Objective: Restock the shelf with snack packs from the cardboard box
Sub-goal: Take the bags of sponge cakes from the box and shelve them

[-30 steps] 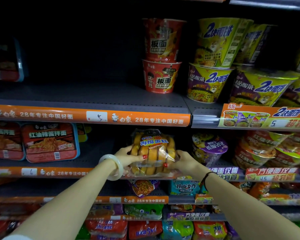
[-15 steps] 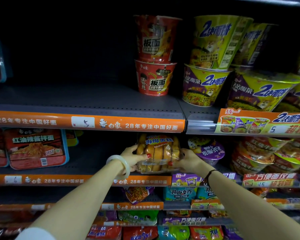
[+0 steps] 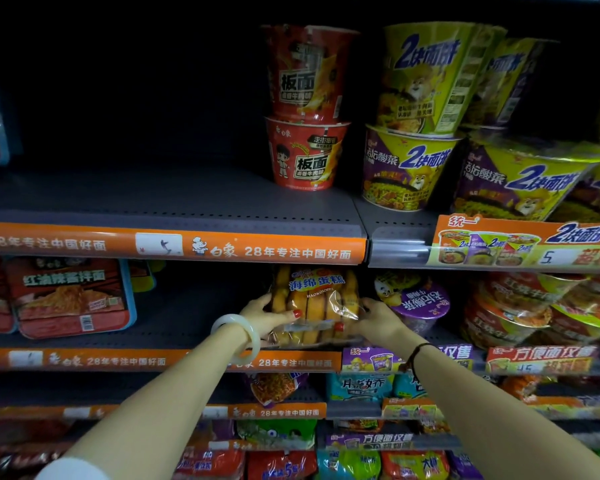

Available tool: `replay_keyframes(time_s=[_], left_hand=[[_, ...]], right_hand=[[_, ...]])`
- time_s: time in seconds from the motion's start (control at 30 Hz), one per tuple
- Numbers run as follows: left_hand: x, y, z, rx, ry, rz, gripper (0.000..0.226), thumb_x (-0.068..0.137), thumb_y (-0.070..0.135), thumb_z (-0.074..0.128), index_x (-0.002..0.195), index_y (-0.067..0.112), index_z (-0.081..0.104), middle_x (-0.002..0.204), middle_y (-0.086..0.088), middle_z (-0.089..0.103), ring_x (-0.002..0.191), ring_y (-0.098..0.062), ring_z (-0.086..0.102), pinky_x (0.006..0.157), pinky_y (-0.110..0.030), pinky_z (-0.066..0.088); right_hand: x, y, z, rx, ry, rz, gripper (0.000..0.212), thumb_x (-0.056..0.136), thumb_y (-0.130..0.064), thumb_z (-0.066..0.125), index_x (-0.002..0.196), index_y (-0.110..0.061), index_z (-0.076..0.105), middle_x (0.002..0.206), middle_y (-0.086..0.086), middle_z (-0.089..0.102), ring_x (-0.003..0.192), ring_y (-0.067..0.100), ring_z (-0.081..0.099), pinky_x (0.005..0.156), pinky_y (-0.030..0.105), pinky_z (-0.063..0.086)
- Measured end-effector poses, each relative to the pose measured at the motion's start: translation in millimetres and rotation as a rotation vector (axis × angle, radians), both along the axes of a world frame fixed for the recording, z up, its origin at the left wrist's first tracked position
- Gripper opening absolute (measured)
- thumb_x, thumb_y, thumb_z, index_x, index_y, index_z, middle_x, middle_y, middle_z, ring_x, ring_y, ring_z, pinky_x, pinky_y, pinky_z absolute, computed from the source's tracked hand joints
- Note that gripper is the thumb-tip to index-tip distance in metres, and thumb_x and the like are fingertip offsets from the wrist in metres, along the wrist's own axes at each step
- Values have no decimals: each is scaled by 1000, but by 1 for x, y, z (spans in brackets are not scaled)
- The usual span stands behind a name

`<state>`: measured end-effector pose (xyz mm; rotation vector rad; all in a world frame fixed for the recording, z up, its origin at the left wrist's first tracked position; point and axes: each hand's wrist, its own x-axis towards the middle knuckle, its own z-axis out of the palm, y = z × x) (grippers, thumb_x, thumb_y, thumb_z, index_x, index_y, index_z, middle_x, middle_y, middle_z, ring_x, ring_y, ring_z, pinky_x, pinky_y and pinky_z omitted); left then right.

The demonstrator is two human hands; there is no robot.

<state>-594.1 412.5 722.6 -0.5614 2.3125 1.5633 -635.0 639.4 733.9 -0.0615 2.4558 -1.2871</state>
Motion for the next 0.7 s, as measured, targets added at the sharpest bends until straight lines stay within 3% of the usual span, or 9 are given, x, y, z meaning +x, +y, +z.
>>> replay_keyframes(time_s=[0.1, 0.23, 0.3, 0.4, 0.43, 0.5, 0.57, 0.63, 0.7], left_hand=[[2, 3, -1, -7, 19, 15, 74, 77, 43, 71, 141, 23, 39, 136, -6, 54, 122, -28, 53, 103, -43, 45], [9, 2, 2, -116, 40, -2, 72, 76, 47, 70, 135, 13, 47, 131, -9, 58, 117, -28, 57, 100, -43, 48], [13, 2, 7, -156, 53, -12, 59, 77, 44, 70, 123, 8, 57, 120, -10, 63, 108, -26, 62, 96, -41, 50], [19, 1, 17, -224, 63, -35, 35, 76, 40, 72, 89, 9, 62, 98, -12, 65, 90, -25, 64, 81, -35, 51], [22, 0, 20, -255, 76, -40, 30, 77, 38, 72, 74, 13, 56, 90, -12, 61, 82, -23, 60, 74, -33, 48], [29, -1, 29, -319, 109, -32, 30, 79, 32, 71, 64, 19, 47, 83, -10, 56, 76, -20, 54, 68, -31, 44], [39, -1, 38, -369, 160, -3, 25, 80, 27, 70, 68, 17, 51, 81, -10, 58, 74, -21, 55, 68, -32, 46], [49, -4, 47, -406, 215, 33, 17, 81, 27, 70, 84, 13, 60, 85, -10, 62, 75, -21, 56, 68, -31, 46], [58, -9, 52, -430, 245, 64, 33, 80, 28, 71, 105, 10, 62, 101, -9, 64, 88, -21, 60, 74, -29, 48]], right_hand=[[0, 1, -2, -34, -13, -2, 30, 76, -6, 74, 91, -23, 54, 111, 6, 66, 109, 27, 62, 96, 43, 50], [4, 3, 3, 3, 27, 21, 26, 77, -7, 74, 87, -21, 55, 109, 9, 67, 106, 27, 62, 97, 43, 49], [9, 4, 9, 74, 78, 53, 22, 79, -10, 74, 87, -17, 55, 106, 10, 68, 101, 26, 63, 91, 38, 52], [18, 6, 24, 236, 175, 129, 26, 83, -18, 71, 103, -9, 56, 91, 4, 63, 84, 19, 59, 65, 23, 46], [21, 6, 30, 294, 212, 147, 29, 84, -19, 70, 107, -8, 56, 89, 4, 61, 82, 19, 58, 62, 23, 45], [24, 6, 40, 387, 286, 164, 35, 84, -23, 69, 113, -7, 57, 91, 6, 62, 85, 23, 60, 68, 28, 48], [30, 3, 51, 471, 349, 169, 33, 84, -27, 65, 111, -9, 59, 100, 10, 65, 93, 29, 62, 76, 35, 53], [35, -3, 61, 563, 427, 209, 28, 84, -28, 60, 106, -10, 61, 106, 13, 66, 95, 34, 62, 78, 39, 54], [41, -12, 68, 636, 475, 254, 26, 84, -25, 57, 105, -11, 60, 105, 12, 66, 96, 34, 62, 77, 38, 53]])
